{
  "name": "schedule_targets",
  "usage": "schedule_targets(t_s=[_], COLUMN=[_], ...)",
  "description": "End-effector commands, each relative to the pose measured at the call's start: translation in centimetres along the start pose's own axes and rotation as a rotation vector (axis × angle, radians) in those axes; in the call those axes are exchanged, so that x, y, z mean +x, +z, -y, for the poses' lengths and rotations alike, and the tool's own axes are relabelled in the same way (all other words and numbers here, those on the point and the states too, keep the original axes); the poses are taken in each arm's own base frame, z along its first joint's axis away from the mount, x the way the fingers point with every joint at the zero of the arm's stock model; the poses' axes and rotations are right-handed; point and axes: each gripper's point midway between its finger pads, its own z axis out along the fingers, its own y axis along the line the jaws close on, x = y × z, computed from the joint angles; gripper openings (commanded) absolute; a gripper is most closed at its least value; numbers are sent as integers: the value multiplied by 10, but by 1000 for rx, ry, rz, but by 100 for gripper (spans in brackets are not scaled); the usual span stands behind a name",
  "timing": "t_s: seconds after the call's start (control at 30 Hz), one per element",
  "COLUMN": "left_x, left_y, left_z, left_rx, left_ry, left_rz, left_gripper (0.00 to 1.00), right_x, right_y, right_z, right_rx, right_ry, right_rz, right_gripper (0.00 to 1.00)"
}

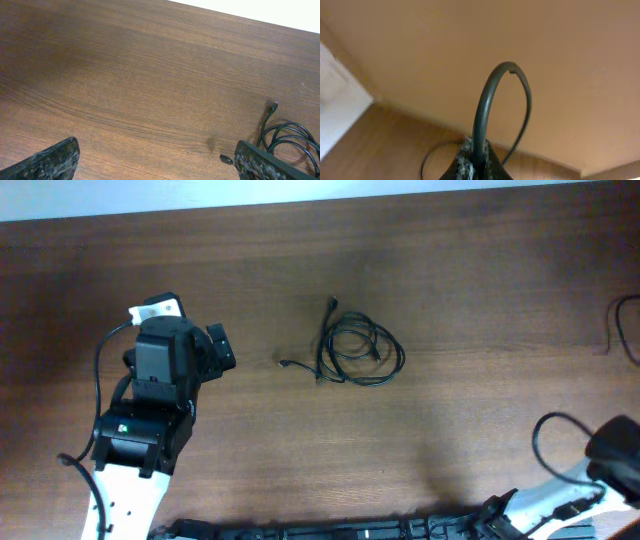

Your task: Untangle cables

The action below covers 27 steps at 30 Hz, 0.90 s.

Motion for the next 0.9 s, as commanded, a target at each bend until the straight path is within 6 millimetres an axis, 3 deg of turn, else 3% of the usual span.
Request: schedule_targets(t_s=[0.0, 0.27, 0.3, 0.37, 0.43, 0.5, 0.57, 0.7, 0.8, 0.87], left_x=[-4, -4, -4, -4, -4, -4, -4, -4, -4, -4], left_y=[-3, -3, -3, -3, -3, -3, -3, -3, -3, -3], left_z=[-1, -1, -1, -1, -1, -1, -1, -1, -1, -1], left_rx=[5, 5, 5, 5, 5, 5, 5, 5, 5, 5], left_ry=[-17, -17, -17, -17, -17, -17, -17, -17, -17, -17], left_rz=[13, 13, 13, 13, 13, 13, 13, 13, 13, 13], left_gripper=[99, 99, 99, 99, 99, 99, 99, 99, 99, 99], right_x=[33, 122, 127, 143, 153, 158, 162, 177, 196, 209], right_y=[36, 108, 110, 115, 115, 112, 109, 89, 47, 26], right_z=[-18, -33, -34, -38, -42, -49, -59, -89, -134, -148], right_rx=[-71, -23, -25, -40, -60, -103, -162, -377, -692, -770], right_ry=[9, -92, -96, -107, -114, -110, -98, -123, -259, -347], right_rz=[-140, -435, -452, -512, -551, -575, -598, -685, -759, -791], right_gripper=[4, 4, 11, 47, 70, 92, 100, 99, 99, 99])
